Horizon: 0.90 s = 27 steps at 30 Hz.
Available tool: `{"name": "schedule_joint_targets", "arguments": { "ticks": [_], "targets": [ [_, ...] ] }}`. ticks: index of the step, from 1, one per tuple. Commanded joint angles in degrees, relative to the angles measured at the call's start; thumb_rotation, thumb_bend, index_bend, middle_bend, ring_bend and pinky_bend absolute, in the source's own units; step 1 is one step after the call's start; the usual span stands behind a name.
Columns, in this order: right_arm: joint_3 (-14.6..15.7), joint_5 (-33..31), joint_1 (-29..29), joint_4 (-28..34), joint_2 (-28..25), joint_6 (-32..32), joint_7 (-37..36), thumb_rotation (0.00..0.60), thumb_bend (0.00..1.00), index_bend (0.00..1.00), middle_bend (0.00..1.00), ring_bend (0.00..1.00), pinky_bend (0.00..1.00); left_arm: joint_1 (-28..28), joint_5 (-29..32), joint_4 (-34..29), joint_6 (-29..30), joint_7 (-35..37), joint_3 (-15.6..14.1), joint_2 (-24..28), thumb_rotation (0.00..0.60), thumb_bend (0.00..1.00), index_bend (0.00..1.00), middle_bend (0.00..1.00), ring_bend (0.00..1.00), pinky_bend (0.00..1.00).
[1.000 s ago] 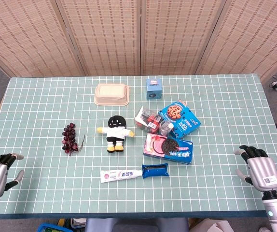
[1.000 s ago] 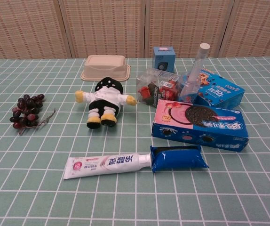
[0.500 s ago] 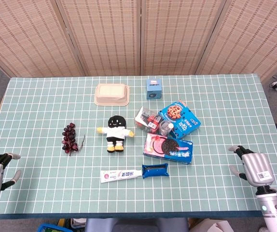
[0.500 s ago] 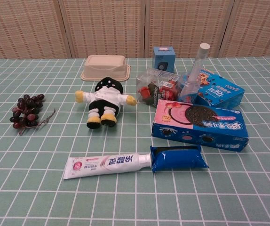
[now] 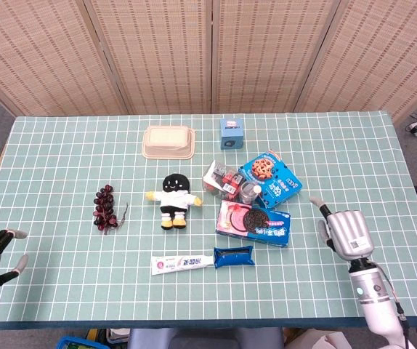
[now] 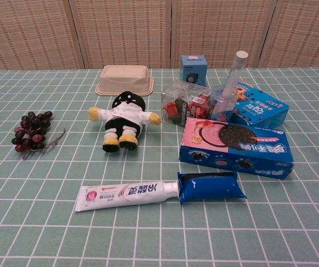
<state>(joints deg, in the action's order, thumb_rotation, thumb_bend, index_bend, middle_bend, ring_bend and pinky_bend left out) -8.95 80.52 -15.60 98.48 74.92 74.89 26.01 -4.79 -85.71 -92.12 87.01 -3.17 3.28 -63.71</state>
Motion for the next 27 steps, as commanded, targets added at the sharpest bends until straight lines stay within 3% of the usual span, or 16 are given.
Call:
{"name": "schedule_joint_targets", "arguments": {
  "ticks": [1, 8, 27],
  "targets": [
    [-1.8, -3.3, -2.8, 0.4, 3.6, -2.0, 3.9, 0.600, 0.76, 0.19, 1.00, 1.00, 1.00, -0.1, 0.3, 0.1, -0.3, -0.1, 0.1, 0.1, 0.600, 0.32, 0.47, 0.39, 0.36, 0.53],
    [-2.2, -6.7, -6.4, -1.9, 8.7, -5.1, 7.3, 0.600, 0.99, 0.10, 1.00, 1.00, 1.00, -0.1, 0.4, -0.4, -0.1, 0.8, 0.3, 0.6, 0.600, 0.32, 0.47, 0.39, 0.36, 0.53],
    [-0.5, -7.3, -9.1, -3.0, 13.1, -4.5, 9.2, 0.600, 1.00, 0.10, 1.00, 1.00, 1.00, -0.1, 0.3, -0.5, 0.0, 1.1, 0.4, 0.7, 0.600, 0.32, 0.47, 0.39, 0.36, 0.53]
  ]
}}
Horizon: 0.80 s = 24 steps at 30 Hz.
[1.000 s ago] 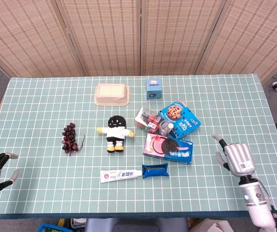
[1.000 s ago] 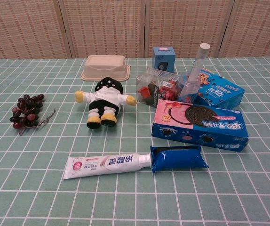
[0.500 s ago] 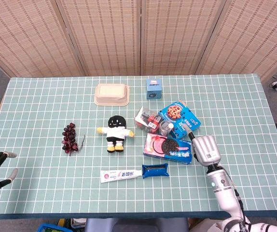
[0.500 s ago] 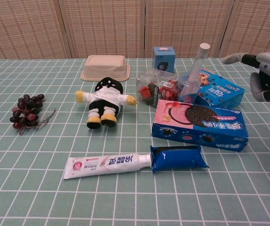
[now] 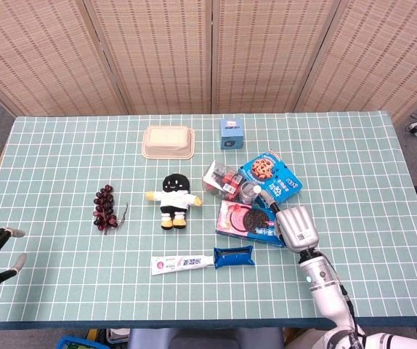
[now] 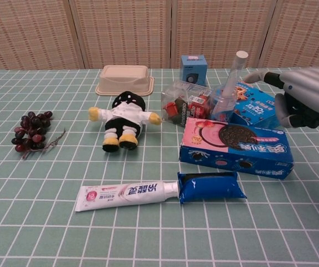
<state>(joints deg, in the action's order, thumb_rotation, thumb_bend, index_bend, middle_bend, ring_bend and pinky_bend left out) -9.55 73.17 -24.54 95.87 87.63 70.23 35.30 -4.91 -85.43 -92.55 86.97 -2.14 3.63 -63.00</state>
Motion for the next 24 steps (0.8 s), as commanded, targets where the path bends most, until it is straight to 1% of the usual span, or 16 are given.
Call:
{"name": "schedule_joint_targets", "arguments": {
  "ticks": [1, 11, 24],
  "targets": [
    [0.1, -0.1, -0.3, -0.5, 0.5, 0.1, -0.3, 0.600, 1.00, 0.10, 1.00, 1.00, 1.00, 0.0, 0.0, 0.0, 0.0, 0.1, 0.0, 0.0, 0.600, 0.32, 0.47, 0.39, 0.36, 0.53],
    [0.2, 0.0, -1.5, -1.7, 2.0, -0.3, -1.6, 0.600, 1.00, 0.10, 1.00, 1.00, 1.00, 0.1, -0.2, -0.2, 0.4, 0.0, 0.0, 0.2, 0.600, 0.32, 0.47, 0.39, 0.36, 0.53],
    [-0.1, 0.0, -3.6, -1.9, 3.3, -0.8, -0.8, 0.600, 1.00, 0.10, 1.00, 1.00, 1.00, 0.2, -0.1, -0.3, 0.5, 0.3, 0.1, 0.4, 0.600, 0.32, 0.47, 0.39, 0.36, 0.53]
  ]
}}
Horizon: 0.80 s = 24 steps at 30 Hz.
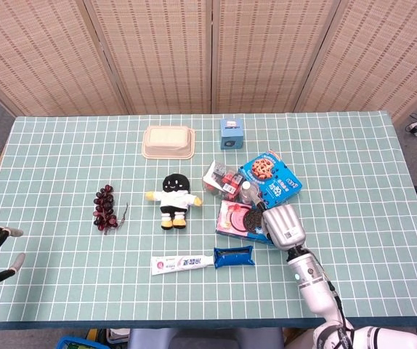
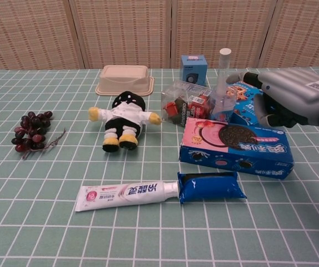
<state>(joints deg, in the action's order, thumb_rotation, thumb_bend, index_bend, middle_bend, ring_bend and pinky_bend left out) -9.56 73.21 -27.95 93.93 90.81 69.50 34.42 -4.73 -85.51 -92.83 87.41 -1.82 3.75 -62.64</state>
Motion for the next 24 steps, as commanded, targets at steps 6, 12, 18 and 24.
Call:
{"name": "schedule_joint_targets", "arguments": {
  "ticks": [6, 12, 18, 24],
  "targets": [
    [0.3, 0.4, -0.2, 0.3, -0.4, 0.4, -1.2, 0.600, 1.00, 0.10, 1.00, 1.00, 1.00, 0.0, 0.0, 0.0, -0.1, 0.2, 0.0, 0.1, 0.600, 0.32, 0.47, 0.39, 0.36, 0.53],
    [1.9, 3.4, 2.0, 0.0, -2.1, 3.0, -7.4, 0.600, 0.81, 0.10, 1.00, 1.00, 1.00, 0.0, 0.0, 0.0, -0.2, 0.5, 0.0, 0.2, 0.600, 0.32, 0.47, 0.39, 0.36, 0.53],
    [1.4, 6.2, 3.5, -1.8, -2.7, 6.5, -13.2, 0.600, 0.45, 0.10, 0.99, 1.00, 1.00, 0.0, -0.4, -0.2, 0.1, 0.4, -0.2, 0.3, 0.600, 0.32, 0.47, 0.39, 0.36, 0.53],
    [-1.6, 5.8, 2.3, -4.5, -1.6, 6.6, -17.3, 0.600, 0.26, 0.12, 1.00, 1.00, 1.00, 0.0, -0.5, -0.4, 0.1, 0.3, -0.2, 0.3, 0.600, 0.32, 0.47, 0.39, 0.36, 0.53]
  ]
}}
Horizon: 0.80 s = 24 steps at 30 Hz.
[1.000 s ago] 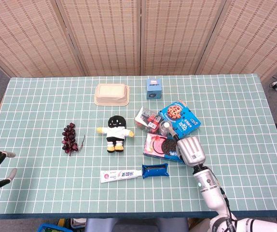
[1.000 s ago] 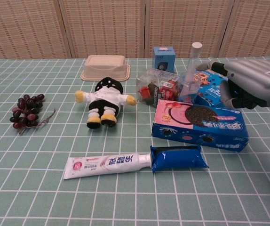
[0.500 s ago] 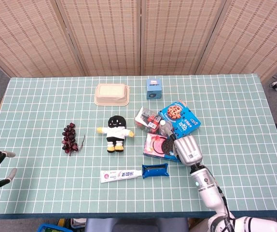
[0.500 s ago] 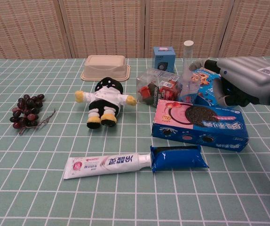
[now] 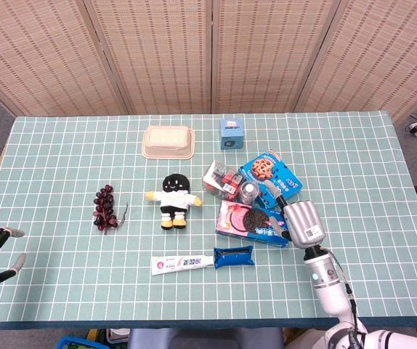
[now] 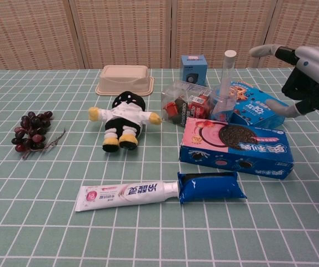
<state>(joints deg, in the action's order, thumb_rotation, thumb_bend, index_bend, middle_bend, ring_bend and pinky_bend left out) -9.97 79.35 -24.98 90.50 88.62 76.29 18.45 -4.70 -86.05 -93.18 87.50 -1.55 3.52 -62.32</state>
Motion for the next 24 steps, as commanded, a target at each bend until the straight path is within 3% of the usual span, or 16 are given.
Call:
{"name": "schedule_joint_targets", "arguments": {
  "ticks": [1, 8, 24],
  "targets": [
    [-1.7, -0.6, -1.0, -1.5, 0.9, -0.5, -1.7, 0.600, 0.24, 0.14, 1.00, 1.00, 1.00, 0.0, 0.0, 0.0, 0.0, 0.1, 0.0, 0.0, 0.600, 0.32, 0.47, 0.39, 0.36, 0.53],
    [-5.3, -4.7, -4.5, -4.8, 3.9, -5.1, -4.9, 0.600, 0.17, 0.26, 1.00, 1.00, 1.00, -0.1, 0.2, 0.1, -0.3, 0.5, 0.1, 0.1, 0.600, 0.32, 0.47, 0.39, 0.36, 0.53],
    [-9.1, -9.0, -8.9, -12.7, 10.3, -9.3, -14.9, 0.600, 0.22, 0.39, 1.00, 1.00, 1.00, -0.1, 0.0, 0.0, -0.1, 0.9, 0.0, 0.4, 0.600, 0.32, 0.47, 0.39, 0.36, 0.53]
  ]
}}
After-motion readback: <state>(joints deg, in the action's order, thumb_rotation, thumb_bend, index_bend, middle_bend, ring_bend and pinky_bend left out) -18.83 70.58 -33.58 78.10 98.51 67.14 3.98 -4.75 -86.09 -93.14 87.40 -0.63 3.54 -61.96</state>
